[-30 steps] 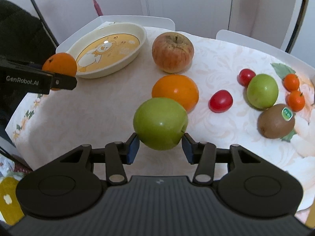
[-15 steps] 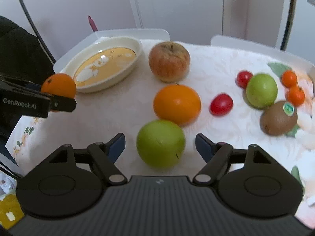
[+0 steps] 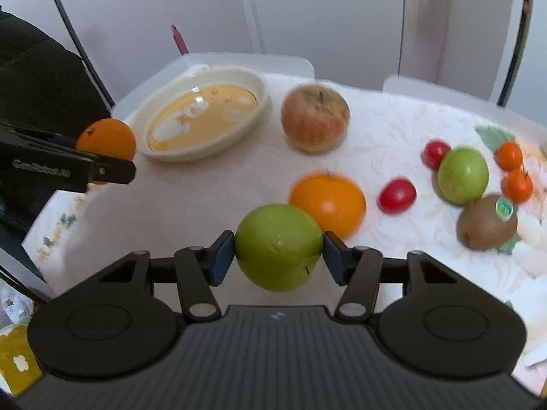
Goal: Organize fruits
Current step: 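Lift the orange and green apple and carry both toward the duck plate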
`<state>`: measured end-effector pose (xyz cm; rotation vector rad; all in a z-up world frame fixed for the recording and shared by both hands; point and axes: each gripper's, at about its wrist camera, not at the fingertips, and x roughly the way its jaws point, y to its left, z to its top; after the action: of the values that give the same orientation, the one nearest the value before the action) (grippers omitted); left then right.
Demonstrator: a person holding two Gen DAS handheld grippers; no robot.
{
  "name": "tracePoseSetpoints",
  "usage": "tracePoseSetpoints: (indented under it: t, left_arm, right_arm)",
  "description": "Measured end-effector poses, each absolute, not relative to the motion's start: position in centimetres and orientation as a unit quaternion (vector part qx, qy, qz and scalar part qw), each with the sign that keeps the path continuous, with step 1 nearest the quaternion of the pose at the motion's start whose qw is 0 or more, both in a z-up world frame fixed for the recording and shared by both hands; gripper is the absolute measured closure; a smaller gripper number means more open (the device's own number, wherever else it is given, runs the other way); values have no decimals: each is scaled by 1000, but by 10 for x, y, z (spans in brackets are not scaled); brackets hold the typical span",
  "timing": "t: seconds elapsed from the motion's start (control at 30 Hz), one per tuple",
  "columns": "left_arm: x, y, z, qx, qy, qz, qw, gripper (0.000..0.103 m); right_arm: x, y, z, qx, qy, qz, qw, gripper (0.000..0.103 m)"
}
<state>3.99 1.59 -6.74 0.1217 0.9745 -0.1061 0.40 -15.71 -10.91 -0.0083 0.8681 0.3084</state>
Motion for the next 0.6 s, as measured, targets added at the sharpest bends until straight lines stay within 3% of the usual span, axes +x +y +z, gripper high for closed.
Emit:
tracePoseSetpoints:
  t: [0.37, 0.6]
  left_arm:
    - [82, 56, -25, 60, 430, -19, 901, 40]
    - [146, 71, -38, 74, 432, -23, 898, 40]
  right_arm:
    - [56, -125, -52, 14, 382, 187, 905, 32]
    - [111, -102, -49, -16, 371, 196, 908, 32]
